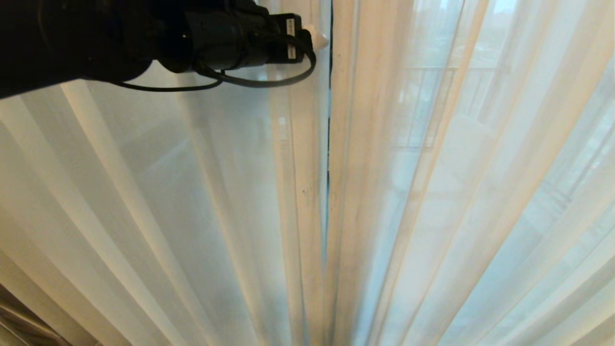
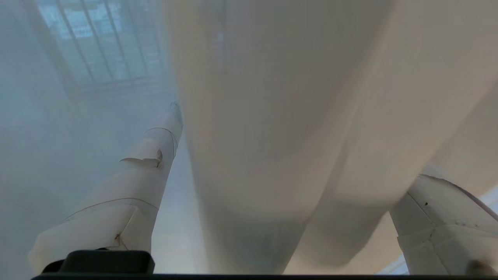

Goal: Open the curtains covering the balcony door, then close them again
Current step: Pull the inner curtains open on both sides

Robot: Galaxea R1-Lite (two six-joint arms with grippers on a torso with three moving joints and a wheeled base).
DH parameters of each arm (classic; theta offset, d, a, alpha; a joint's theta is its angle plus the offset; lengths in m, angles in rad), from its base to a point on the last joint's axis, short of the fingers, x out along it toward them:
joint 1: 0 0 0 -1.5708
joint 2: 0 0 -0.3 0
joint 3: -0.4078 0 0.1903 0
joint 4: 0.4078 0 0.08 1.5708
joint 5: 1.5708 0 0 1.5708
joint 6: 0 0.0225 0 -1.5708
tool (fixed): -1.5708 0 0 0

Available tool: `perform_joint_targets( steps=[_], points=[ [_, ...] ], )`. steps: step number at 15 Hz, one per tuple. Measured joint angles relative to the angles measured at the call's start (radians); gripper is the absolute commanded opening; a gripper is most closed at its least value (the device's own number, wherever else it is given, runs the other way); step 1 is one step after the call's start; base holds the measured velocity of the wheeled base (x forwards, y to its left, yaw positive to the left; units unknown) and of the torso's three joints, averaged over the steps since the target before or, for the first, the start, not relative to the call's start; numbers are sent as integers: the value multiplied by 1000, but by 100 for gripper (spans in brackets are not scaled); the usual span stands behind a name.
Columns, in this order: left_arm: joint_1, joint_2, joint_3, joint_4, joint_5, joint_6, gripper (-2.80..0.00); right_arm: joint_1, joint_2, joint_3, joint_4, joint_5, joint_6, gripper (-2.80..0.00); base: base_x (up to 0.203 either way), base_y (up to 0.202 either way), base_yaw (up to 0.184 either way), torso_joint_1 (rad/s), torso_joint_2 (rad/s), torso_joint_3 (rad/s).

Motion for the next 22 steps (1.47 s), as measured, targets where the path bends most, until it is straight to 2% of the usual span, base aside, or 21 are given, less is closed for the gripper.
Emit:
perform_joint_targets(
  steps=[5, 6, 11, 14, 20, 22],
  points=[
    [0, 18, 0, -1, 0, 0, 0, 0, 0, 0, 0, 0, 0, -280, 0, 0, 0, 0, 0, 0],
    [0, 21, 0, -10, 1, 0, -280, 0, 0, 0, 0, 0, 0, -280, 0, 0, 0, 0, 0, 0],
    [0, 25, 0, -20, 2, 0, -280, 0, 0, 0, 0, 0, 0, -280, 0, 0, 0, 0, 0, 0],
    [0, 25, 1, -19, 48, 0, -280, 0, 0, 0, 0, 0, 0, -280, 0, 0, 0, 0, 0, 0],
    [6, 3, 5, -18, 77, 0, -280, 0, 0, 0, 0, 0, 0, -280, 0, 0, 0, 0, 0, 0],
    [14, -14, 10, -17, 106, 0, -280, 0, 0, 0, 0, 0, 0, -280, 0, 0, 0, 0, 0, 0]
  ],
)
